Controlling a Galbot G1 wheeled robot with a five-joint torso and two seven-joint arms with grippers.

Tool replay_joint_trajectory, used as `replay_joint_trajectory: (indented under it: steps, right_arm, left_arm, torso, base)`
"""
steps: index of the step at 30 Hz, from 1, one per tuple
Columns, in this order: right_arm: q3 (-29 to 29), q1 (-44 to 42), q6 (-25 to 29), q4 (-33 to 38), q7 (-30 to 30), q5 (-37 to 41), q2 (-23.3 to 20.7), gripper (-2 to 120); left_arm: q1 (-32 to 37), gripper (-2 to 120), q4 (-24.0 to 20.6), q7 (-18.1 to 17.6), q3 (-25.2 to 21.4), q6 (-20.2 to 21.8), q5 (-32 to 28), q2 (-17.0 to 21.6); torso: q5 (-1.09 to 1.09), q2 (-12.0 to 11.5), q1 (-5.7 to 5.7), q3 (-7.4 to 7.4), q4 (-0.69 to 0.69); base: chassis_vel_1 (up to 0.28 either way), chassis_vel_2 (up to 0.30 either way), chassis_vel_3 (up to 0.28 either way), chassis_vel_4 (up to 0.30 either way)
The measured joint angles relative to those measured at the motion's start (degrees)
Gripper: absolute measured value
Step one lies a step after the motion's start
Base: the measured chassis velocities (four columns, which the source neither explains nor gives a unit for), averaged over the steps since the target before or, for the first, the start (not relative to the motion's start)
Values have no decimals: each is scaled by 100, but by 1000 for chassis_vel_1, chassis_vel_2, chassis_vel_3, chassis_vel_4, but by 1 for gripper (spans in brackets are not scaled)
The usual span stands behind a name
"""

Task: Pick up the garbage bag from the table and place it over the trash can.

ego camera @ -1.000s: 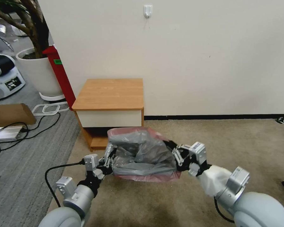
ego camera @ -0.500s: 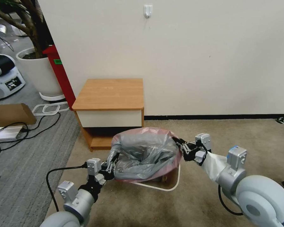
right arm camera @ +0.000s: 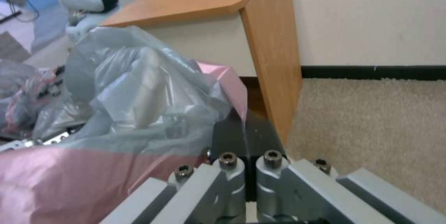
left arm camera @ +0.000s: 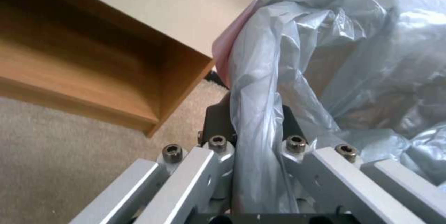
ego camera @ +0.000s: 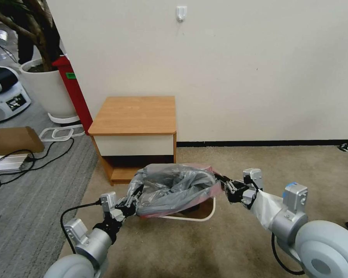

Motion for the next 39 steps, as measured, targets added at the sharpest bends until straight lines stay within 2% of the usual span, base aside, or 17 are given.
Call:
replay_joint_trajectory:
  steps: [6, 11, 13, 16, 18, 20, 24, 26, 28, 30, 31, 32, 34, 35, 36, 39]
  right_arm:
    - [-42, -160, 85, 105, 319, 24, 217, 0]
    - [-57, -180, 165, 105, 407, 19, 330, 0]
    - [-53, -216, 310, 105, 498, 24, 434, 12]
    - [-37, -244, 351, 106, 547, 34, 472, 17]
    - [16, -318, 480, 106, 659, 117, 568, 29]
    - [21, -327, 518, 106, 672, 119, 592, 31]
    - [72, -336, 930, 121, 755, 123, 896, 52]
    - [77, -333, 1049, 121, 735, 123, 981, 55]
    - [47, -276, 1442, 121, 650, 204, 1310, 65]
    - [-89, -220, 1647, 121, 735, 562, 1663, 74]
    - [-89, -220, 1647, 121, 735, 562, 1663, 74]
    - [-189, -229, 1680, 121, 872, 752, 1822, 80]
    - [-293, -264, 1677, 120, 1047, 1027, 1966, 86]
    - [-378, -286, 1629, 119, 1274, 1435, 2108, 93]
    - [-378, -286, 1629, 119, 1274, 1435, 2108, 93]
    - [-485, -235, 1568, 116, 1634, 2093, 2336, 100]
  left_arm:
    - [-104, 7, 43, -199, -76, 44, -563, 27]
    - [-163, 7, 110, -252, -92, 95, -729, 42]
    - [-222, 7, 179, -262, -93, 112, -791, 60]
    - [-252, 7, 214, -286, -90, 119, -838, 65]
    - [-333, 7, 280, -385, -90, 153, -998, 77]
    - [-349, 7, 298, -396, -90, 157, -1017, 83]
    - [-443, 7, 426, -433, -104, 155, -1042, 131]
    - [-448, 7, 442, -433, -109, 145, -1042, 136]
    - [-449, 7, 469, -433, -105, 26, -1047, 138]
    - [-439, 7, 478, -365, -84, -206, -1047, 131]
    - [-439, 7, 478, -365, -84, -206, -1047, 131]
    - [-429, 7, 476, -314, -80, -290, -1048, 122]
    - [-420, 7, 458, -276, -80, -354, -1048, 116]
    - [-419, 7, 444, -258, -80, -410, -1047, 110]
    - [-419, 7, 444, -258, -80, -410, -1047, 110]
    - [-419, 7, 430, -231, -85, -478, -1038, 82]
  torso:
    - [0, 0, 0, 0, 0]
    - [0, 0, 0, 0, 0]
    - [1, 0, 0, 0, 0]
    - [1, 0, 0, 0, 0]
    - [1, 0, 0, 0, 0]
    - [0, 0, 0, 0, 0]
    - [0, 0, 0, 0, 0]
    - [0, 0, 0, 0, 0]
    - [0, 0, 0, 0, 0]
    - [0, 0, 0, 0, 1]
    - [0, 0, 0, 0, 1]
    - [0, 0, 0, 0, 1]
    - [0, 0, 0, 0, 0]
    - [1, 0, 0, 0, 0]
    - [1, 0, 0, 0, 0]
    - [0, 0, 0, 0, 0]
  base:
    - [0, 0, 0, 0]
    - [0, 0, 0, 0]
    - [0, 0, 0, 0]
    - [0, 0, 0, 0]
    - [0, 0, 0, 0]
    - [0, 0, 0, 0]
    - [0, 0, 0, 0]
    - [0, 0, 0, 0]
    - [0, 0, 0, 0]
    - [0, 0, 0, 0]
    - [0, 0, 0, 0]
    - [0, 0, 0, 0]
    - [0, 0, 0, 0]
    - [0, 0, 0, 0]
    - [0, 0, 0, 0]
    - [0, 0, 0, 0]
